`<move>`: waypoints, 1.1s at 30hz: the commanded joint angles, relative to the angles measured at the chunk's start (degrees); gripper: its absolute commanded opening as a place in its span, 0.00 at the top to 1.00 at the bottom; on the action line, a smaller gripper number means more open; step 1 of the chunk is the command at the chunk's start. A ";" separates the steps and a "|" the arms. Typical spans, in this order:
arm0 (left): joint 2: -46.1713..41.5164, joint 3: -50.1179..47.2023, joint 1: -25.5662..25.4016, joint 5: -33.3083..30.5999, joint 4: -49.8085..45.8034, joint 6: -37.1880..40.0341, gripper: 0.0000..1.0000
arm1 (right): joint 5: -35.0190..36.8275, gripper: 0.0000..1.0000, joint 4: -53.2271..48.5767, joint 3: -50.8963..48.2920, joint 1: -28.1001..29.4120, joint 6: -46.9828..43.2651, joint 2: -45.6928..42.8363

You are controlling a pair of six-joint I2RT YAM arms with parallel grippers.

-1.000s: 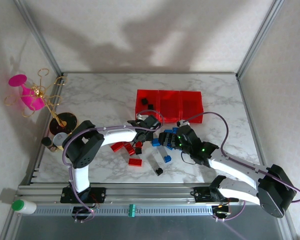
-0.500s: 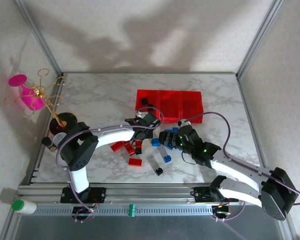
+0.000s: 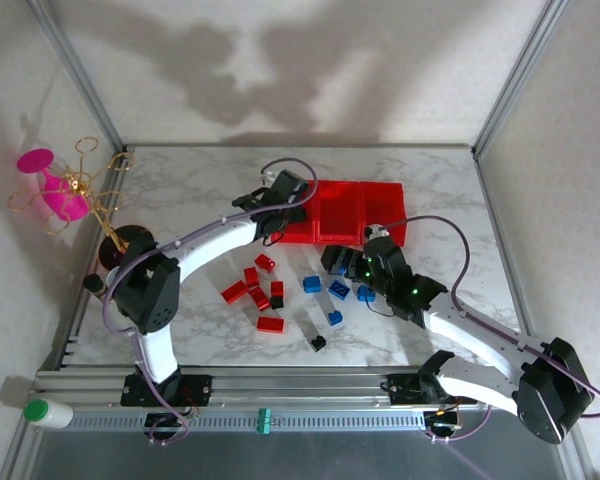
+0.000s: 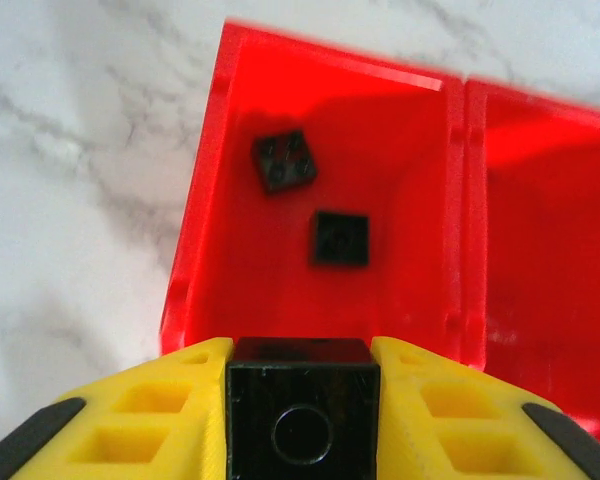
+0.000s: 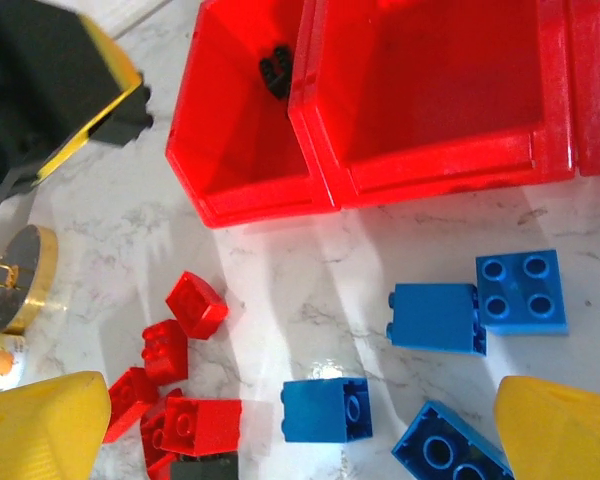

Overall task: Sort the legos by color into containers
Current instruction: Place the lego in the container.

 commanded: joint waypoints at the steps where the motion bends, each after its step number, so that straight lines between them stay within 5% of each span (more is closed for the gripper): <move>1: 6.06 5.55 1.42 0.34 -0.26 2.31 0.67 | -1.85 0.01 1.14 1.78 -1.06 -0.85 0.48; 10: 18.10 17.40 3.24 1.67 -0.39 3.74 0.64 | -2.72 0.01 1.60 0.66 -1.29 -0.85 0.65; 16: 18.26 18.17 3.33 1.42 -0.85 4.44 0.53 | -2.90 0.01 1.82 0.12 -1.27 -1.88 0.03; 23: 12.52 15.86 3.33 3.13 -1.84 4.54 0.50 | -5.45 0.01 2.21 0.79 -1.29 -4.05 1.15; 33: -5.79 -3.89 0.42 4.90 -0.02 2.35 0.49 | -7.88 0.01 -0.84 -0.05 -0.41 -5.93 1.27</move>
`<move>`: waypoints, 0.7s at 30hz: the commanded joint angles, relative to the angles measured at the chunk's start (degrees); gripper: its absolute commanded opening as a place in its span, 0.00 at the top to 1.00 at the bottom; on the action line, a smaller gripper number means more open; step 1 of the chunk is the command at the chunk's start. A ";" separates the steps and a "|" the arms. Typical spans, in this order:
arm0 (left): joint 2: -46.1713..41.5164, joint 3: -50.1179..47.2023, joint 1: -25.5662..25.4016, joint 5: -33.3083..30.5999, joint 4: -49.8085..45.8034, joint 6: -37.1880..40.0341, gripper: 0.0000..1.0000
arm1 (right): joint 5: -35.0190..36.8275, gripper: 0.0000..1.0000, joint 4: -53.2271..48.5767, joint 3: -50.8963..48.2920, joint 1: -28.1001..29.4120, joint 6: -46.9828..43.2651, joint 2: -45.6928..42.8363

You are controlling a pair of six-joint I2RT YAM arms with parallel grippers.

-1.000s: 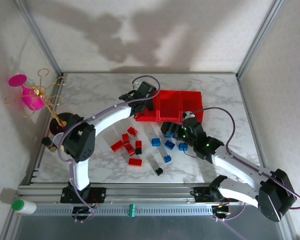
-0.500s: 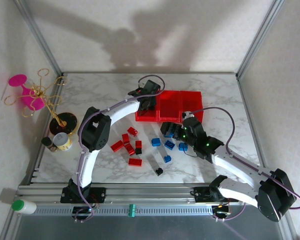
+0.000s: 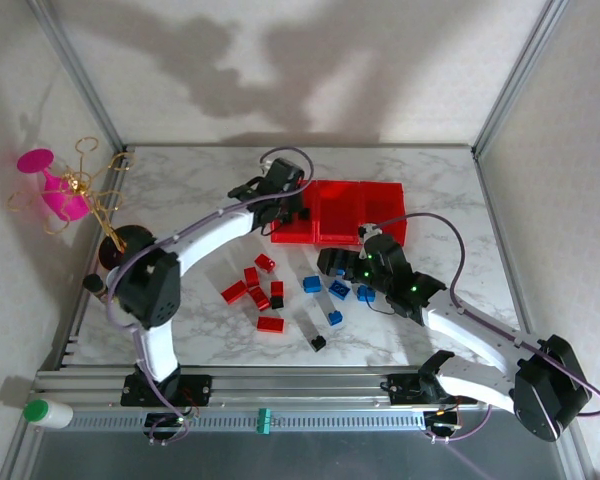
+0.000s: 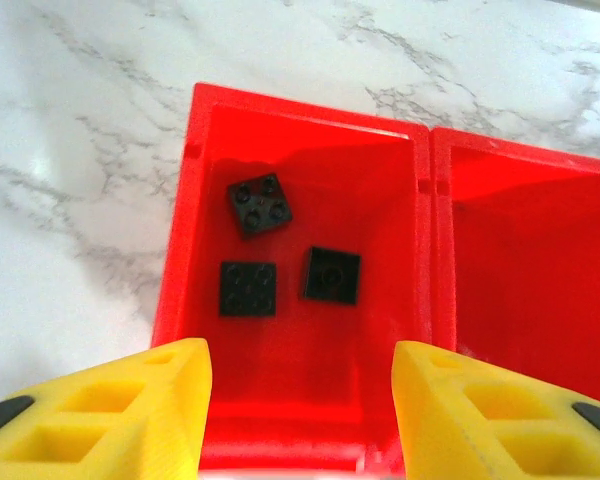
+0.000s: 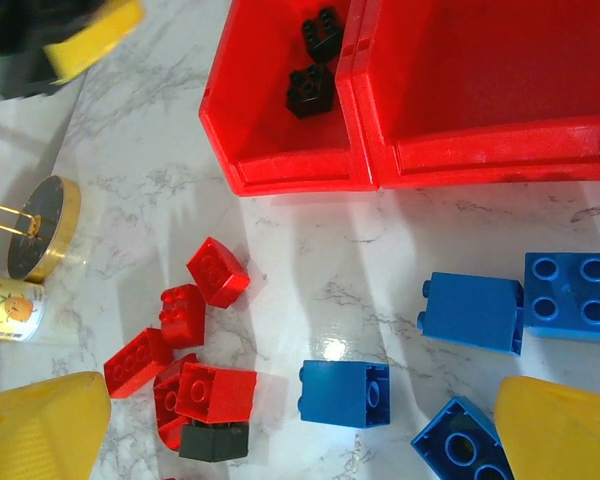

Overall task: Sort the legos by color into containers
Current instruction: Place the lego in the container, then pick up the lego from the middle-left of the table.

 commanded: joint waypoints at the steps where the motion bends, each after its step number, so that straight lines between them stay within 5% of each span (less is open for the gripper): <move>1: -5.86 -6.97 -2.01 0.27 -0.52 -1.14 0.49 | -1.33 0.01 -1.79 -0.24 1.16 -1.23 0.26; 12: -22.13 -26.08 -11.17 -2.74 -5.88 -9.64 0.48 | 0.73 0.01 -5.98 -1.96 6.53 1.02 0.51; 21: -25.59 -34.49 -18.32 -3.24 -6.81 -18.67 0.47 | 2.40 0.01 -6.25 -6.85 7.37 4.68 -4.09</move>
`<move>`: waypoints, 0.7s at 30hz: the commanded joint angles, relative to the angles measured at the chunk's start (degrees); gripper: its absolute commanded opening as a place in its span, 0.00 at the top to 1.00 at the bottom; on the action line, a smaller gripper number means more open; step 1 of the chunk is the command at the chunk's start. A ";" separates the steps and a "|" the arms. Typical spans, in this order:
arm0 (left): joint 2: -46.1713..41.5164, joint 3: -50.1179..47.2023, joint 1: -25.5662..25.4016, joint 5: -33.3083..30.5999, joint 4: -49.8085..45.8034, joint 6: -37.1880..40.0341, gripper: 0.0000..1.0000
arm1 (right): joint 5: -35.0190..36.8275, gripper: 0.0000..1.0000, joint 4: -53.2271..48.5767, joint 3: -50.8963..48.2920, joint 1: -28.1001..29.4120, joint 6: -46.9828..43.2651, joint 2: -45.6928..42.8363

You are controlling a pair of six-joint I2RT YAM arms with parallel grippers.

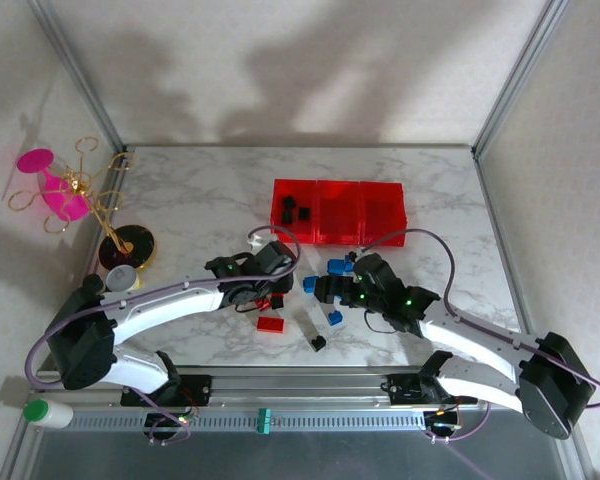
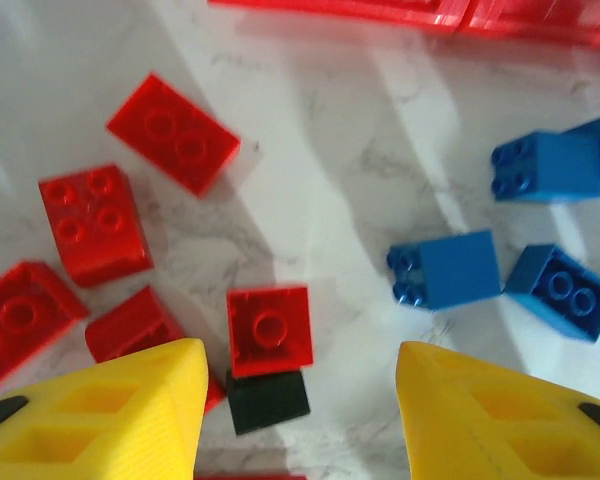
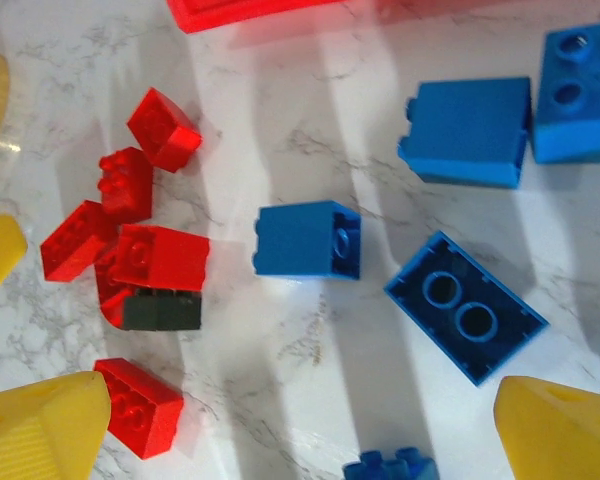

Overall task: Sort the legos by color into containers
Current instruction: Pick up the lego from the middle-left of the table.

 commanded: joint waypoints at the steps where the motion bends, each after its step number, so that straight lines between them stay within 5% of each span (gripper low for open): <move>1: 0.12 -1.84 -1.77 -1.33 -1.12 -4.42 0.47 | 1.83 0.01 -0.61 -1.38 0.48 1.80 -2.43; 21: 10.24 -3.54 -4.55 -1.66 2.98 -7.30 0.46 | 4.01 0.01 -1.21 -1.67 0.50 1.03 -2.44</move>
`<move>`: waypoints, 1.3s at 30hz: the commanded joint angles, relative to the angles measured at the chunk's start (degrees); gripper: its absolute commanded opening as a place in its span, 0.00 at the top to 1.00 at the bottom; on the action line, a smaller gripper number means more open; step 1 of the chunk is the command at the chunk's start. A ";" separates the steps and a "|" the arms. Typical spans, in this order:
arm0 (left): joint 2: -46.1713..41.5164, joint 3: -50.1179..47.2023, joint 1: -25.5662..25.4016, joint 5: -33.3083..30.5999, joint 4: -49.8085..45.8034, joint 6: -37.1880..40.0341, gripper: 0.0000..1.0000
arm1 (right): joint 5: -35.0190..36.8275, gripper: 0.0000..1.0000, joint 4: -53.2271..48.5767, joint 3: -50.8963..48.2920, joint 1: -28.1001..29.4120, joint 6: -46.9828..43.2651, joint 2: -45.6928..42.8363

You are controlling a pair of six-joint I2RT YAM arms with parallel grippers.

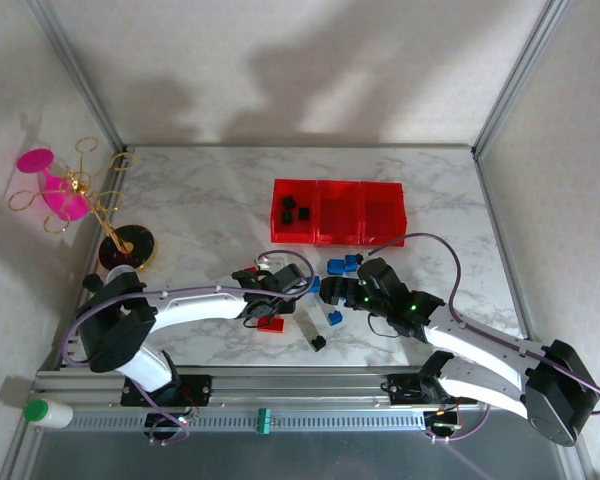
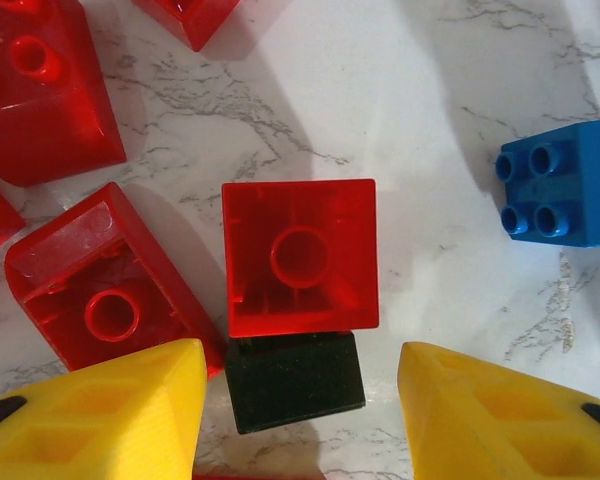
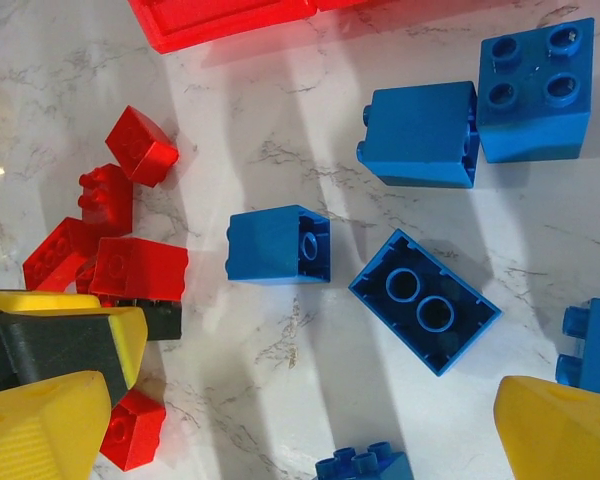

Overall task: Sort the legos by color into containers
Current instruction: Pick up the lego from the middle-left of the table.

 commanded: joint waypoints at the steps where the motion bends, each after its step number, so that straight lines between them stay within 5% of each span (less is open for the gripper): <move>1: 0.99 -0.29 -0.85 -1.55 1.03 -1.46 0.46 | 1.15 0.01 -0.97 0.02 0.52 -0.41 -0.10; 24: 4.51 2.95 -1.83 -4.49 0.01 -0.63 0.67 | 3.01 0.01 -2.36 0.64 0.50 -0.73 -1.02; 34: -2.38 6.33 -2.06 -5.96 -3.09 2.01 0.67 | 2.82 0.01 -2.44 3.24 0.26 -0.87 -2.00; 39: -0.40 15.34 0.83 -8.76 -4.08 6.56 0.67 | 2.75 0.01 -3.23 5.25 -1.85 -1.01 -2.76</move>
